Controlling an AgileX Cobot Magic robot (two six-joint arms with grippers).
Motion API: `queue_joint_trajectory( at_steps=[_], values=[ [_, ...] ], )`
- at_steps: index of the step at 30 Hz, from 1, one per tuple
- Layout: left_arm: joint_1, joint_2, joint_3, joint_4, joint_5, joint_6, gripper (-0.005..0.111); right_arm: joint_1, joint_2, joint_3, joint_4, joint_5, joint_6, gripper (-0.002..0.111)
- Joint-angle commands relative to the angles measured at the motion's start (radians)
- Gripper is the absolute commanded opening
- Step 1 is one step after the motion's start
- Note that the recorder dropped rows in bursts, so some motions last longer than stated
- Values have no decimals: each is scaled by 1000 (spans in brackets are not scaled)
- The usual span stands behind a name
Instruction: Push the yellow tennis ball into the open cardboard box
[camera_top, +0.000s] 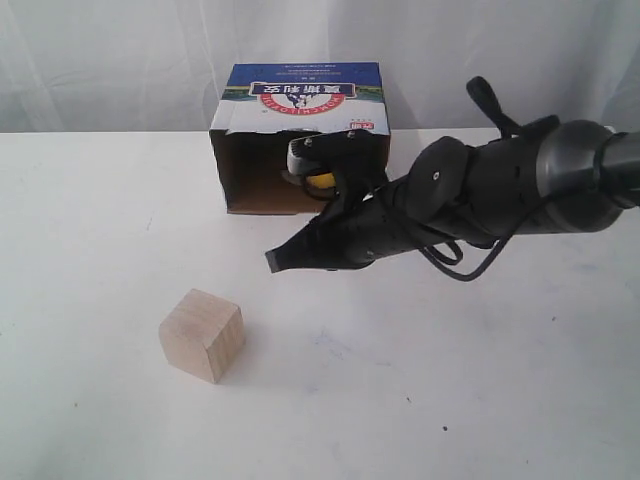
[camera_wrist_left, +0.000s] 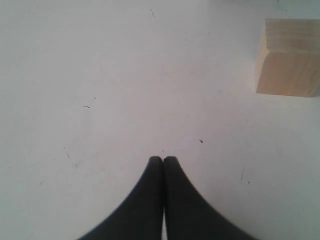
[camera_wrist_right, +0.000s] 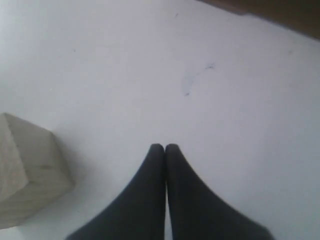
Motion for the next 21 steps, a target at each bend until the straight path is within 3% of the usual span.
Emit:
queue_joint_trajectory(
  at_steps=[1, 3, 9, 12, 16, 18, 21],
  values=[
    [2, -5, 3, -9, -2, -9, 0, -88, -11, -3, -85, -22, -11, 0],
    [2, -5, 3, -9, -2, -9, 0, -157, -11, -3, -137, -22, -11, 0],
    [2, -5, 3, -9, -2, -9, 0, -355, -11, -5, -572, 89, 7, 0],
    [2, -5, 3, -9, -2, -9, 0, -477, -13, -5, -773, 188, 269, 0],
    [2, -5, 3, -9, -2, -9, 0, -656, -13, -11, -1149, 513, 699, 0],
    [2, -5, 3, -9, -2, -9, 0, -717, -13, -11, -1139, 662, 801, 0],
    [2, -5, 3, -9, -2, -9, 0, -731, -13, -11, -991, 775, 707, 0]
  ],
)
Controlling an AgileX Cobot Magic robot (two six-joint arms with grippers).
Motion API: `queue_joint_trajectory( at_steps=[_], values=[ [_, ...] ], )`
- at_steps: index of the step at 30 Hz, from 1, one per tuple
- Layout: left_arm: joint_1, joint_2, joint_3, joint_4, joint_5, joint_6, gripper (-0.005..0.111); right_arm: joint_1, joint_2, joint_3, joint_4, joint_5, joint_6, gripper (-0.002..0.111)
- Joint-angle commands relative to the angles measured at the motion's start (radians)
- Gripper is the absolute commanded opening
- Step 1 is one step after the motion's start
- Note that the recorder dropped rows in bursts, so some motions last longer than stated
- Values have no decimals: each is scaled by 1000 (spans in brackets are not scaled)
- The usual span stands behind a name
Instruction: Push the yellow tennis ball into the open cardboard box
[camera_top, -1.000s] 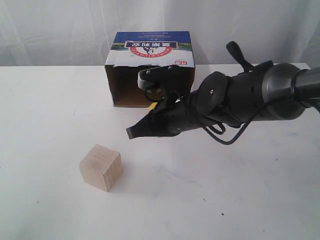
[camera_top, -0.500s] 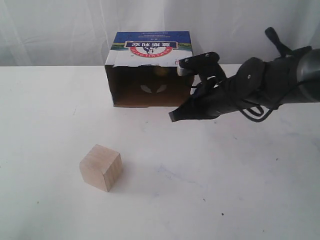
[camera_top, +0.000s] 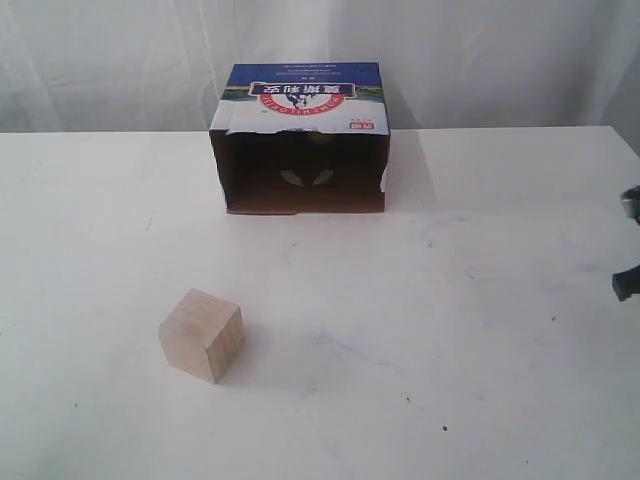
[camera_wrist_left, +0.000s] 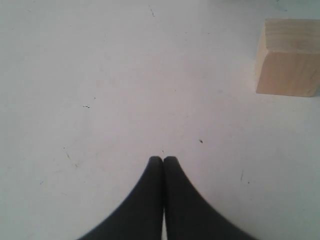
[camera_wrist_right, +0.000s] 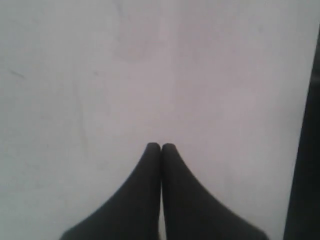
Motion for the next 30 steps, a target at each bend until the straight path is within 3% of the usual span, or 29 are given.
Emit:
queue_joint_trajectory(
  at_steps=[1, 8, 14, 19, 22, 26, 30],
  values=[
    [2, -5, 3, -9, -2, -9, 0, -13, -9, -7, 189, 115, -109, 0],
    [2, -5, 3, -9, -2, -9, 0, -13, -47, -6, 261, 169, -127, 0],
    [2, -5, 3, -9, -2, -9, 0, -16, -228, 48, 275, -54, -99, 0],
    [2, -5, 3, -9, -2, -9, 0, -13, -593, 254, 350, -397, -105, 0],
    [2, -5, 3, -9, -2, -9, 0, -13, -890, 403, 350, -517, -127, 0],
    [2, -5, 3, -9, -2, -9, 0, 50, -1228, 535, 356, -545, -148, 0],
    [2, -5, 3, -9, -2, -9, 0, 50, -1612, 568, 367, -323, -142, 0]
  ],
)
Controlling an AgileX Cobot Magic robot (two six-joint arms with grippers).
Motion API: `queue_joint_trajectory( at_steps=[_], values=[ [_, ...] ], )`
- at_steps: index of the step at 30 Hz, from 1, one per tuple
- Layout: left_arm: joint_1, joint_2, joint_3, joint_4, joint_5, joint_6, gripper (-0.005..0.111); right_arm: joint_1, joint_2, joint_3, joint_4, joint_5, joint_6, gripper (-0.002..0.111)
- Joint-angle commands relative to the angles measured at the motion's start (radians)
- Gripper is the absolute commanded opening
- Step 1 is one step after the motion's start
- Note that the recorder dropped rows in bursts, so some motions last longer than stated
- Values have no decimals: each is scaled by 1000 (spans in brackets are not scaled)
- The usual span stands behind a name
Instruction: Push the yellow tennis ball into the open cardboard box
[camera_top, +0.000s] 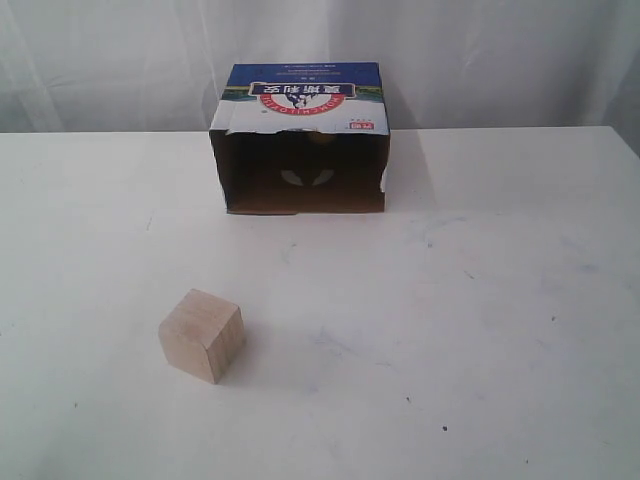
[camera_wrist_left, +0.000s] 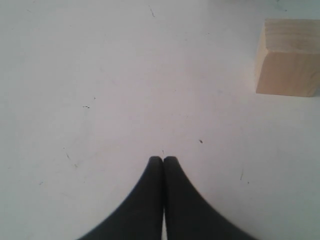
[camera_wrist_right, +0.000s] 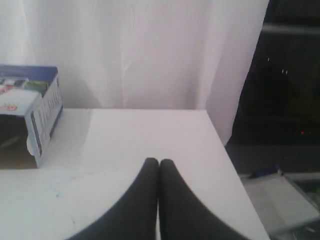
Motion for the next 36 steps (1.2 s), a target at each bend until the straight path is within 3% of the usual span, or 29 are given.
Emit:
queue_joint_trajectory(
  at_steps=[1, 4, 12, 21, 25, 36],
  values=[
    [2, -5, 3, -9, -2, -9, 0, 3, -290, 14, 8, 200, -1, 0],
    [2, -5, 3, -9, -2, -9, 0, 3, -441, 14, -22, 227, 8, 0],
    [2, -7, 3, -9, -3, -9, 0, 3, -441, 93, -99, 206, 48, 0],
    [2, -7, 3, -9, -3, -9, 0, -1, -441, 524, -121, -252, 157, 0],
    [2, -7, 3, -9, -3, -9, 0, -1, -441, 524, -113, 7, 152, 0],
    [2, -7, 3, -9, -3, -9, 0, -1, -441, 524, -162, 7, 146, 0]
  ],
)
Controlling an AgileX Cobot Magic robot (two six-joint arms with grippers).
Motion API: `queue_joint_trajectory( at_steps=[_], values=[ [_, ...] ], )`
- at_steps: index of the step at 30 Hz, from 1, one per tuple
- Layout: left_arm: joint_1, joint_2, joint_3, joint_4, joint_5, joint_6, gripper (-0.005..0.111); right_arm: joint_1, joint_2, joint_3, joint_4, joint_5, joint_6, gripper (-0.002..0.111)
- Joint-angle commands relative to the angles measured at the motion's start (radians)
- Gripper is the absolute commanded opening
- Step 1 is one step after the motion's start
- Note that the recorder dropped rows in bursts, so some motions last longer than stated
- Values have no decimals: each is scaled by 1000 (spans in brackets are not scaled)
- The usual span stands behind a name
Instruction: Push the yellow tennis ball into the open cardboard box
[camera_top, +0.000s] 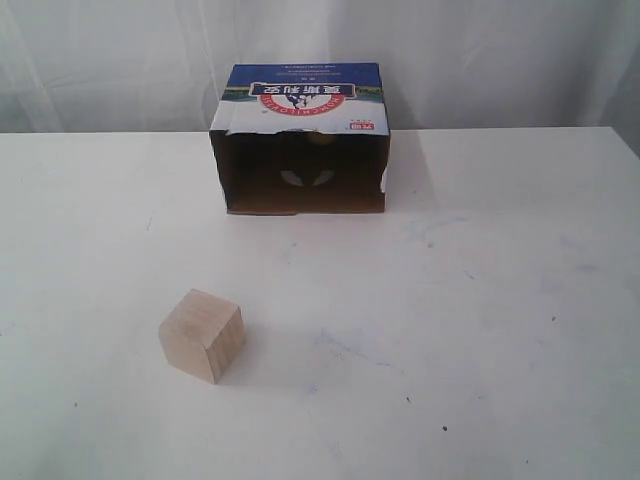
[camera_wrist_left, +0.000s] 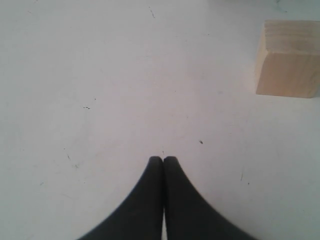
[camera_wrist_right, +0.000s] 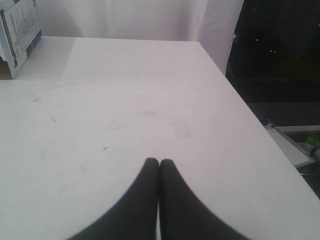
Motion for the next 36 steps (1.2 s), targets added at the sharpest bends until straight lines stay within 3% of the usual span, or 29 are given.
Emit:
queue_joint_trajectory(
  at_steps=[1, 21, 25, 36],
  values=[
    [2, -5, 3, -9, -3, -9, 0, -1, -4, 2, -1, 3, -2, 0],
    [9, -25, 3, -9, 0, -9, 0, -1, -4, 2, 8, 3, -2, 0],
    [39, -82, 3, 7, 131, -9, 0, -1, -4, 2, 8, 1, -2, 0],
    [42, -82, 3, 7, 120, -9, 0, -1, -4, 2, 8, 1, -2, 0]
  ],
)
